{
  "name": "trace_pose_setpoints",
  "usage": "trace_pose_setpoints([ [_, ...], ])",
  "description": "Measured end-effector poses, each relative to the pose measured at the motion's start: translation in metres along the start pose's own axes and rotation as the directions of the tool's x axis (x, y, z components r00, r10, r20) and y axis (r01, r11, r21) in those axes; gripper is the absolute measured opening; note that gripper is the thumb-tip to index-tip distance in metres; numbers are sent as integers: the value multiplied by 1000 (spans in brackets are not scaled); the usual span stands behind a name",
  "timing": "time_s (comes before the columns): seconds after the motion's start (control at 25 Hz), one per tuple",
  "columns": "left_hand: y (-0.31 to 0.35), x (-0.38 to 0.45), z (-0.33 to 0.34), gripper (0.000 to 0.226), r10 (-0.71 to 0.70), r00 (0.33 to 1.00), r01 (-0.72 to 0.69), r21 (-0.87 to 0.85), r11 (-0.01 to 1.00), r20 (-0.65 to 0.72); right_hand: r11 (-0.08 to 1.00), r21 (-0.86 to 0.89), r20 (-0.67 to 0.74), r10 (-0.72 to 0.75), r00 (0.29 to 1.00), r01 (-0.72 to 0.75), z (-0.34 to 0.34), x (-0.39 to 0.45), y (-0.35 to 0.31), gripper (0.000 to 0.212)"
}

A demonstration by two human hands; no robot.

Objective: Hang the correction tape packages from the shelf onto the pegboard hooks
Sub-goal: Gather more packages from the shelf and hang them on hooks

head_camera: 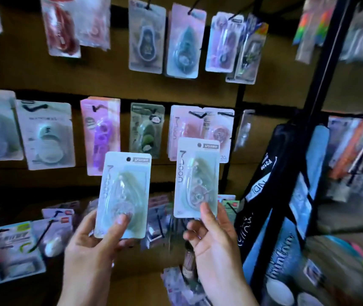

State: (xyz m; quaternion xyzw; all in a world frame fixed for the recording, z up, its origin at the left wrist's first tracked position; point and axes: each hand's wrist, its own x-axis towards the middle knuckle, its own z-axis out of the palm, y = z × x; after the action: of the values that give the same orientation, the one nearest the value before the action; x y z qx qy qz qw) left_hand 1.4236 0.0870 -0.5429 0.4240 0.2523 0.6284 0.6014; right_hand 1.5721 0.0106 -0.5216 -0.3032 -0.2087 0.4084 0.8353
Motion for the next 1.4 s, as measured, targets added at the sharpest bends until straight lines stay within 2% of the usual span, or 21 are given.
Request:
trace_pose_setpoints([
  [0.04, -9, -1, 11, 50, -14, 1000, 14, 3, 1000, 23, 1000, -11, -20, -19, 1000, 18, -8, 1, -10, 27],
  [0.12, -23, -6, 30, 70, -30, 998, 30, 3, 1000, 60, 998, -35, -54, -54, 997, 52, -24, 4, -24, 36],
  [0.16, -30, -9, 40, 84, -45, 996, 45, 3, 999, 77, 997, -46, -66, -70, 995, 67, -31, 5, -31, 35],
  [0.24, -42, -14, 58, 95, -80, 992, 80, 3, 997, 94, 995, -56, -91, -87, 992, 82, -44, 8, -42, 29],
  [0.32, -51, -19, 74, 87, -106, 987, 106, 4, 994, 118, 993, -64, -108, -103, 989, 96, -54, 10, -51, 23],
  [0.44, -57, -21, 90, 38, -137, 984, 142, -36, 989, 111, 994, -81, -116, -87, 989, 78, -63, 12, -56, 16],
  [0.56, -54, -23, 103, 25, -128, 985, 133, -32, 991, 113, 995, -92, -130, -61, 990, 49, -67, 15, -56, 20],
  [0.76, -57, -25, 115, 30, -100, 987, 107, -48, 993, 122, 995, -98, -130, -44, 991, 31, -70, 16, -59, 16],
  [0.92, -59, -27, 121, 30, -116, 983, 129, -81, 988, 140, 994, -110, -121, -41, 992, 28, -71, 17, -60, 25],
  [1.08, -59, -27, 122, 35, -132, 980, 148, -104, 983, 149, 993, -105, -119, -59, 991, 46, -72, 16, -61, 17],
  [1.4, -40, -16, 102, 43, -134, 982, 163, -231, 959, 133, 979, -191, -102, -85, 991, 64, -67, 21, -51, 24],
])
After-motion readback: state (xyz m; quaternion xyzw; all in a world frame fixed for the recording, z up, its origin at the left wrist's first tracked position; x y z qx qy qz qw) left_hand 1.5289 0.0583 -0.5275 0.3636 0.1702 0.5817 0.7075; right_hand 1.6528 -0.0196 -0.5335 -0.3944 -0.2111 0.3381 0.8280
